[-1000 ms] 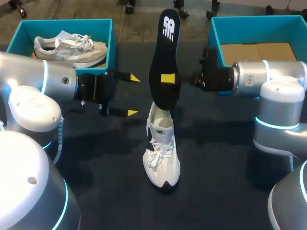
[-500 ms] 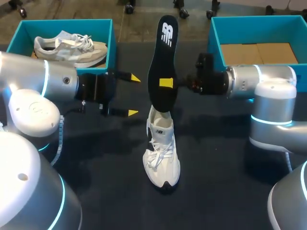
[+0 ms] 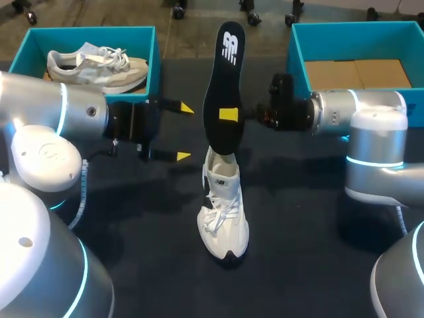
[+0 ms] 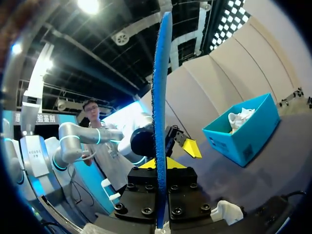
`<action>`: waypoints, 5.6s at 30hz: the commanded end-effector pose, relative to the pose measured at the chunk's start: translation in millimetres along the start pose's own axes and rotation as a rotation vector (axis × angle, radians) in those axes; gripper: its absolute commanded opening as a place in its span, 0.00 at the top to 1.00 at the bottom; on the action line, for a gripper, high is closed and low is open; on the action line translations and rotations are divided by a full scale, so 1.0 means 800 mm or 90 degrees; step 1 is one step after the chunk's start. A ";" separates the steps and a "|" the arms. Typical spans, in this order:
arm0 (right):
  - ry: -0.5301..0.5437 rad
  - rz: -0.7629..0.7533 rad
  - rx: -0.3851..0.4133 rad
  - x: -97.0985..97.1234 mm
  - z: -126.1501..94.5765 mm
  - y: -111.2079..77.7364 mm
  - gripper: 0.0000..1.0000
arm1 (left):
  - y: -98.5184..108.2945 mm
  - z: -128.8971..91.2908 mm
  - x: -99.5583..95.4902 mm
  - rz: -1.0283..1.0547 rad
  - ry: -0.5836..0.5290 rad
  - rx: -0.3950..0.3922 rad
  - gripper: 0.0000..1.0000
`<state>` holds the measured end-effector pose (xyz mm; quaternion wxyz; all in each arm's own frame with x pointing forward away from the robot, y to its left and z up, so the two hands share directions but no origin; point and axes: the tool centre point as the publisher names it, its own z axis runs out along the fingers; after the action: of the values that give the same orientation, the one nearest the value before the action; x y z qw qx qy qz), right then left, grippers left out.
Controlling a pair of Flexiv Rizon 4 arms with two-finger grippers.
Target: Take the shoe out of the shoebox, open the shoe tongue, remove and reinsert the insole, then place the shoe into the shoebox
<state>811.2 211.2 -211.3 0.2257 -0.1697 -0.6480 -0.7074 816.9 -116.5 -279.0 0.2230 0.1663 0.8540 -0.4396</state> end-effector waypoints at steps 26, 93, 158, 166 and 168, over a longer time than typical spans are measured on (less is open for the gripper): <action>-0.008 -0.057 0.065 -0.043 0.002 -0.013 1.00 | 0.029 0.039 0.042 -0.161 0.119 -0.107 0.00; -0.013 -0.004 0.073 -0.068 0.004 -0.131 1.00 | 0.057 0.068 0.068 -0.199 0.167 -0.139 0.00; -0.115 0.169 0.162 -0.053 0.005 -0.163 1.00 | 0.077 0.060 0.073 -0.219 0.179 -0.126 0.00; -0.119 0.205 0.155 -0.045 0.009 -0.186 1.00 | 0.077 0.062 0.072 -0.217 0.184 -0.123 0.00; -0.120 0.207 0.154 -0.045 0.009 -0.186 1.00 | 0.077 0.063 0.071 -0.217 0.185 -0.123 0.00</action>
<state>766.8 227.4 -350.7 0.2966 -0.3065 -0.7108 -0.5593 808.2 -117.7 -374.8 0.0364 0.0585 0.9311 -0.3582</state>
